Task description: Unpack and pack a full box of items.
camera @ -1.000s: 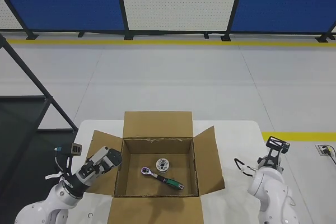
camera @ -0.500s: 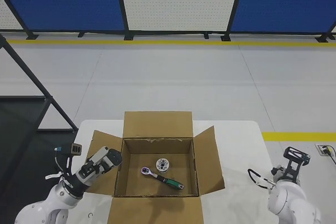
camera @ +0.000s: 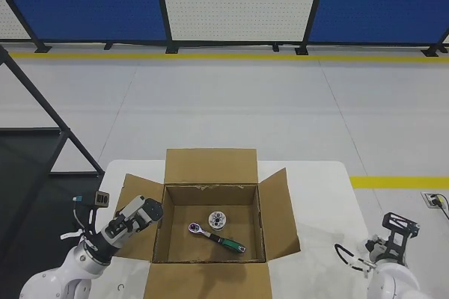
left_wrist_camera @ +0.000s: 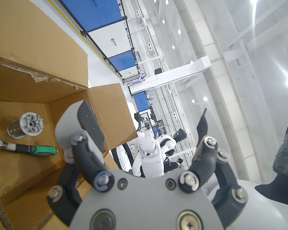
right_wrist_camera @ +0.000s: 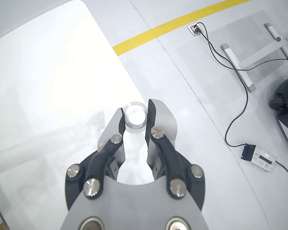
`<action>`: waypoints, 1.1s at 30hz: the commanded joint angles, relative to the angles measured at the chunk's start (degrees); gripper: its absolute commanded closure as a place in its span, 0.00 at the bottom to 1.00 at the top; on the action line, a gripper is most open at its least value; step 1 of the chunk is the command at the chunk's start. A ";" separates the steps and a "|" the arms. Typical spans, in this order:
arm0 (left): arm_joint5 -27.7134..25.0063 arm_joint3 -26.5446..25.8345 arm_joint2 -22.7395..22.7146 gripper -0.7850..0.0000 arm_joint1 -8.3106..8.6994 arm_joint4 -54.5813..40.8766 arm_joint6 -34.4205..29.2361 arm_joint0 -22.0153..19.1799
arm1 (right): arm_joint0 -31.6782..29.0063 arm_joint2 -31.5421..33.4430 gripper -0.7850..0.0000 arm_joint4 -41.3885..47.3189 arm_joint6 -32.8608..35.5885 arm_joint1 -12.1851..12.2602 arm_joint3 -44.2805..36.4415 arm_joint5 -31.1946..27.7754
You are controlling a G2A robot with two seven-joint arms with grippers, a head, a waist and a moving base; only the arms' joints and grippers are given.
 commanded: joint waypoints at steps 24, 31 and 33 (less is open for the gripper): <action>0.00 0.00 0.00 0.00 0.00 0.00 0.00 0.00 | 1.48 -2.49 0.00 -2.97 1.12 0.08 1.75 -0.27; 0.00 0.00 0.00 0.00 0.00 0.00 0.00 0.00 | 0.45 -2.13 0.00 -0.67 -0.67 -0.02 -3.81 0.16; 0.00 0.00 0.00 0.00 0.00 0.00 0.00 0.00 | -0.11 -2.45 0.00 0.74 -1.59 -0.07 -6.73 -0.37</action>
